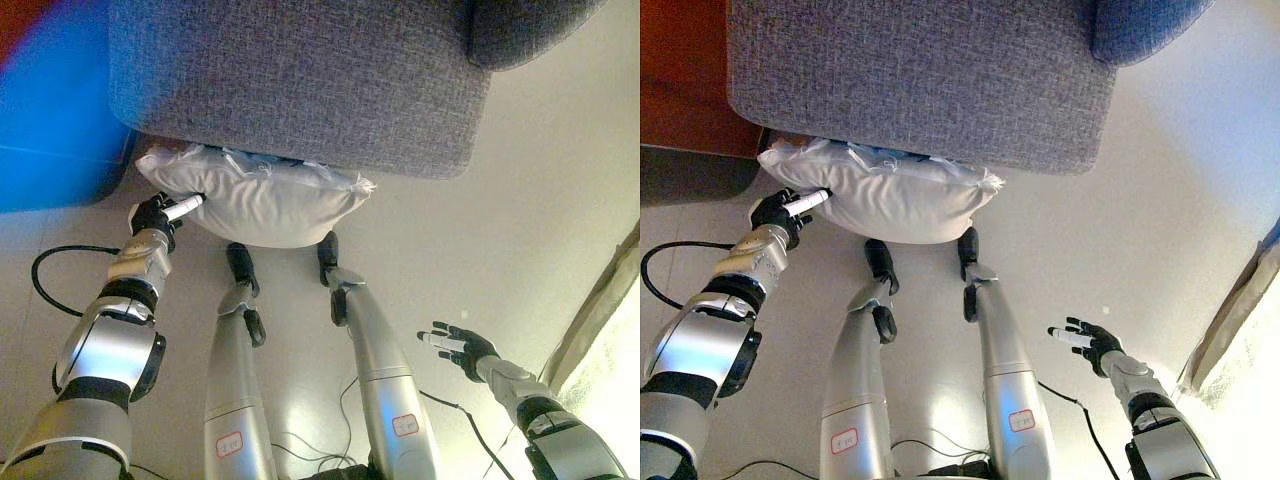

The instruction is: Pick up the pillow and put it on the sofa.

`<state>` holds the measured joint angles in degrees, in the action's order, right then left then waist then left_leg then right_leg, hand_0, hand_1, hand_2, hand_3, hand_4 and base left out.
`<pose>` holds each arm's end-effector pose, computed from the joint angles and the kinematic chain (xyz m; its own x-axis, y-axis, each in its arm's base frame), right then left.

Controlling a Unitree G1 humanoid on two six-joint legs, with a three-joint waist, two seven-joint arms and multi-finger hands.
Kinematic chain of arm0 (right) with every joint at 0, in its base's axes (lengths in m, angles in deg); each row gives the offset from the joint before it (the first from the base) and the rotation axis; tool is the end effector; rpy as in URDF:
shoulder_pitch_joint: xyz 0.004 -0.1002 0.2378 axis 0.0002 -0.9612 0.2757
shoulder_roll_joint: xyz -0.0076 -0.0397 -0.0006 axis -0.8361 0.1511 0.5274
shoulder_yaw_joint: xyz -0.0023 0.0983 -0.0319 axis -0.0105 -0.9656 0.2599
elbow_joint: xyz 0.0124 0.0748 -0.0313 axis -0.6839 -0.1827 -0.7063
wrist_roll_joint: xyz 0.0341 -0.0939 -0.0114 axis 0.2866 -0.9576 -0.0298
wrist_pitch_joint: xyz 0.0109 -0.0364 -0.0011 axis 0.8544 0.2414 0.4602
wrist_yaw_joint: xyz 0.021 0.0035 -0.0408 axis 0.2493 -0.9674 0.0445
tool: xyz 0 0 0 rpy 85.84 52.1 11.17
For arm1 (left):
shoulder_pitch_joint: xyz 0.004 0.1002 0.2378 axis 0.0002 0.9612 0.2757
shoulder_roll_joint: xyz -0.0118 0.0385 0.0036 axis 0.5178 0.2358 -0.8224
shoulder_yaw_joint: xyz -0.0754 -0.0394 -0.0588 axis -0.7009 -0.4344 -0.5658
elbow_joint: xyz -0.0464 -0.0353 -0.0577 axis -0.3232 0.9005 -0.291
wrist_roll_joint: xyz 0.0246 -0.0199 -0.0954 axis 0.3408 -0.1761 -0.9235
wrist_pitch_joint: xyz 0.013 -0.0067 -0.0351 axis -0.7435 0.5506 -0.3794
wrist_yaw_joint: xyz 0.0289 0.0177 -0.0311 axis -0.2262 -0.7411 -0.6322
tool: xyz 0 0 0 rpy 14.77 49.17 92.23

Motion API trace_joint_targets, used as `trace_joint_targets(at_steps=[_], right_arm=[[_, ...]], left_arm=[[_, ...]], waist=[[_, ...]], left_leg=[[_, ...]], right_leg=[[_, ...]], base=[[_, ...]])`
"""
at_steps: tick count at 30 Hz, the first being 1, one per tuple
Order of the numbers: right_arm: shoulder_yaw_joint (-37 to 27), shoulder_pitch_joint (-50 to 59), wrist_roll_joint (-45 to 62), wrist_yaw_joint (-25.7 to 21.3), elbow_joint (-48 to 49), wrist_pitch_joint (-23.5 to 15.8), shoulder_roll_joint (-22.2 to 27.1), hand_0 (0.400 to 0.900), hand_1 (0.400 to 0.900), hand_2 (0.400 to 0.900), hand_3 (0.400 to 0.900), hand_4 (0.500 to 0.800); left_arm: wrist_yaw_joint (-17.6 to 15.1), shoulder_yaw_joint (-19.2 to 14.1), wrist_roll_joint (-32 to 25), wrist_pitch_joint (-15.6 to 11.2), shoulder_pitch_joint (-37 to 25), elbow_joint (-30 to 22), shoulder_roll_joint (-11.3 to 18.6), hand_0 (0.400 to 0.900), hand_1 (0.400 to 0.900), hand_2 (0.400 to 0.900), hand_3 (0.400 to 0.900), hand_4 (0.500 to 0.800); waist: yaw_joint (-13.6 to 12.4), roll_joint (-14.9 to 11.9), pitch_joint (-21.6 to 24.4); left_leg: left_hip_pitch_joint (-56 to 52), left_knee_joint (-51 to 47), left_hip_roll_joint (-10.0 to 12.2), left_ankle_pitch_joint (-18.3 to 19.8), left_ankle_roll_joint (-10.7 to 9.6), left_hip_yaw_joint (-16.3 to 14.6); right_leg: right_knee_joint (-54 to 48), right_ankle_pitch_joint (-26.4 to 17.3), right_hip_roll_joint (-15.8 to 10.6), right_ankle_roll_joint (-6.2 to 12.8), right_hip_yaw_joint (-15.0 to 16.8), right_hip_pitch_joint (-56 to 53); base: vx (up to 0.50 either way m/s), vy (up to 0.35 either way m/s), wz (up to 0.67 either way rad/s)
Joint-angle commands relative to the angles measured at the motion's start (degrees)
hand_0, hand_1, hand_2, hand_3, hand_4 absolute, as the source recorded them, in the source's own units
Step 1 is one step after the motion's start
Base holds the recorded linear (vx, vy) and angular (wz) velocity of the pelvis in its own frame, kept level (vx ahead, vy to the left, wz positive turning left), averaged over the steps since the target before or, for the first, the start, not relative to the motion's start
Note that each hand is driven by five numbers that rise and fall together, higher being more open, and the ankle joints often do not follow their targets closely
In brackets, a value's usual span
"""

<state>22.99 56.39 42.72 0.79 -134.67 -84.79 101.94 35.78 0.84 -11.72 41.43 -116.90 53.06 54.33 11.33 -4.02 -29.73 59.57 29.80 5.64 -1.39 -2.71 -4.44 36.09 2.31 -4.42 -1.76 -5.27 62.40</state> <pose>0.2145 -0.2787 -0.0336 0.7081 -0.0964 -0.6995 0.0410 0.9946 -0.0956 0.3378 0.2839 0.1392 0.8869 0.4007 -0.2301 -0.4146 0.9099 -0.0136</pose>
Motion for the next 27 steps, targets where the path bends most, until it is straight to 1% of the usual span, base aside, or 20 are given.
trace_joint_targets(at_steps=[1,2,3,4,5,8,13,18,22,27], right_arm=[[0.2,-6.4,0.6,1.0,-1.7,-0.1,2.9,0.9,0.9,0.9,0.9,0.8],[0.2,-6.4,0.6,0.9,-1.7,-0.1,2.9,0.9,0.9,0.9,0.9,0.8],[0.2,-6.5,0.8,0.9,-1.6,-0.4,3.0,0.9,0.9,0.9,0.9,0.8],[0.2,-6.7,0.9,1.0,-1.6,-0.6,3.2,0.9,0.9,0.9,0.9,0.8],[0.2,-6.8,1.0,1.1,-1.5,-0.8,3.3,0.9,0.9,0.9,0.9,0.8],[0.1,-7.6,1.2,0.8,-0.8,-1.4,3.5,0.9,0.9,0.9,0.9,0.8],[0.6,-8.1,1.9,0.8,-0.7,-2.6,3.9,0.9,0.9,0.9,0.9,0.8],[0.8,-8.6,2.1,0.8,-0.6,-3.0,4.1,0.9,0.9,0.9,0.9,0.8],[0.9,-9.5,1.8,0.1,-0.3,-3.2,3.9,0.9,0.9,0.9,0.9,0.8],[0.8,-10.5,1.3,-0.3,-0.3,-3.3,3.5,0.9,0.9,0.9,0.9,0.8]], left_arm=[[1.7,0.2,-2.3,-1.8,-4.3,1.2,3.0,0.9,0.9,0.9,0.9,0.8],[1.8,0.4,-2.4,-2.0,-4.5,1.2,3.0,0.639,0.639,0.639,0.639,0.644],[2.4,0.9,-2.7,-1.9,-4.9,0.8,2.9,0.4,0.4,0.4,0.4,0.5],[2.8,1.2,-2.7,-1.9,-5.1,0.5,2.9,0.4,0.4,0.4,0.4,0.5],[2.9,1.5,-2.9,-2.3,-5.1,-0.3,2.8,0.4,0.4,0.4,0.4,0.5],[1.5,2.3,-4.7,-2.2,-5.1,-2.4,2.6,0.4,0.4,0.4,0.4,0.5],[1.9,2.5,-6.6,-3.2,-5.5,-3.2,2.7,0.4,0.4,0.4,0.4,0.5],[1.2,2.7,-7.6,-3.0,-5.0,-4.7,2.5,0.4,0.4,0.4,0.4,0.5],[1.5,2.1,-8.3,-3.3,-2.8,-5.7,1.4,0.4,0.4,0.4,0.4,0.5],[2.6,1.5,-6.6,-3.3,0.0,-6.7,-0.1,0.4,0.4,0.4,0.4,0.5]], waist=[[2.0,0.3,0.2],[2.1,0.3,0.1],[2.2,0.5,0.0],[2.3,0.5,0.0],[2.6,0.4,-0.1],[2.9,0.6,-0.1],[3.0,0.8,-0.1],[2.9,1.0,-0.1],[2.7,1.2,-0.1],[2.3,1.5,-0.1]], left_leg=[[2.3,10.3,-0.1,10.6,-1.9,-1.1],[2.2,10.3,-0.1,10.6,-1.9,-1.2],[2.0,10.1,-0.1,10.7,-2.0,-1.3],[1.9,9.9,-0.2,10.7,-2.0,-1.4],[2.5,9.0,-0.3,8.3,-1.7,-1.9],[2.1,8.2,-0.5,8.0,-1.9,-2.1],[1.2,7.3,-0.6,7.7,-2.3,-2.2],[-0.5,6.7,-0.5,7.2,-2.7,-2.3],[-3.3,6.4,-0.3,6.8,-3.0,-2.4],[-8.3,5.1,0.1,6.4,-3.1,-3.4]], right_leg=[[-3.1,2.2,2.8,3.68,2.1,-1.9],[-3.2,2.2,2.9,3.69,2.1,-2.0],[-3.6,2.1,2.8,3.73,2.1,-2.1],[-3.8,2.0,2.8,3.77,2.1,-2.2],[-5.1,-0.2,2.7,3.46,2.1,-1.7],[-5.8,-0.3,2.8,3.58,2.2,-2.1],[-7.0,-0.4,2.5,3.52,2.4,-2.9],[-7.7,-0.5,2.3,3.44,2.6,-4.5],[-8.0,-0.5,2.0,3.46,2.8,-7.2],[-9.1,-0.2,1.5,3.74,2.6,-11.9]], base=[[0.0,0.0,0.0],[0.0,0.0,0.0],[0.0,0.0,0.0],[-0.1,-0.008,0.06],[-0.1,-0.007,0.06],[-0.04,-0.001,0.03],[-0.01,-0.004,0.07],[-0.01,0.008,0.06],[0.01,0.015,0.03],[0.01,0.011,0.02]])
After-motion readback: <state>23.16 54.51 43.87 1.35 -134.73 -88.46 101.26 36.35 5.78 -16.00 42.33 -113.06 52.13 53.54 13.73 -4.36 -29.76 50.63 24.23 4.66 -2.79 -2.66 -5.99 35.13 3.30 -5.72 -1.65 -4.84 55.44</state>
